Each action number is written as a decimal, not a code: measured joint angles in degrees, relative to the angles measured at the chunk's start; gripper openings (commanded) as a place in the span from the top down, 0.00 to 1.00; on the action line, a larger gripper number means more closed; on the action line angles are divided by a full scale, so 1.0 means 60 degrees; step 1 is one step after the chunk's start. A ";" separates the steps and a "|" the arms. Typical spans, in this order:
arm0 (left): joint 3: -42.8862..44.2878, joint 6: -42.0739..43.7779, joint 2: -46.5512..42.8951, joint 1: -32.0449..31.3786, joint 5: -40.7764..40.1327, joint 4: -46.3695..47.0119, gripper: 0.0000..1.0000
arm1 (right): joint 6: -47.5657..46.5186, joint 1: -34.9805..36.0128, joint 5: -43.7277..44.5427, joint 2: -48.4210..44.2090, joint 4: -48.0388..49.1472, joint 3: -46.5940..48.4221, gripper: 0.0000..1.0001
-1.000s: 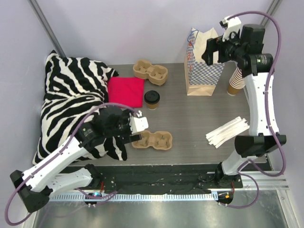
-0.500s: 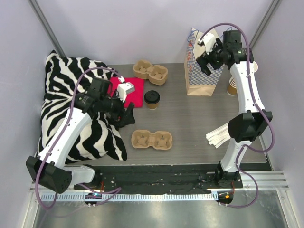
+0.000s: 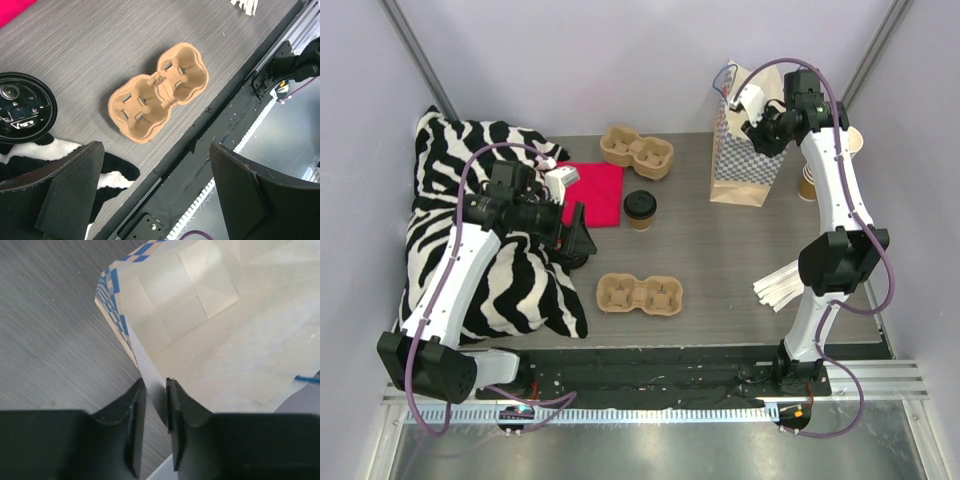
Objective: Pack the takeout coffee
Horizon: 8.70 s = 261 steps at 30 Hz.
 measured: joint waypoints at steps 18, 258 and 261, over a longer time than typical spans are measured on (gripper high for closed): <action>-0.1770 -0.1479 -0.0244 0.0098 -0.1654 0.1195 0.03 | 0.1410 0.1920 -0.0648 -0.2401 -0.1402 -0.1355 0.99; 0.7435 0.5100 0.5880 -0.9307 -0.7482 -0.1701 0.97 | 0.6998 0.3038 -0.2641 -0.4433 -0.0229 -0.4255 0.99; 0.7289 0.5093 0.5989 -0.9220 -0.7282 -0.1650 0.95 | 0.7002 0.3034 -0.2677 -0.4433 -0.0113 -0.4371 0.99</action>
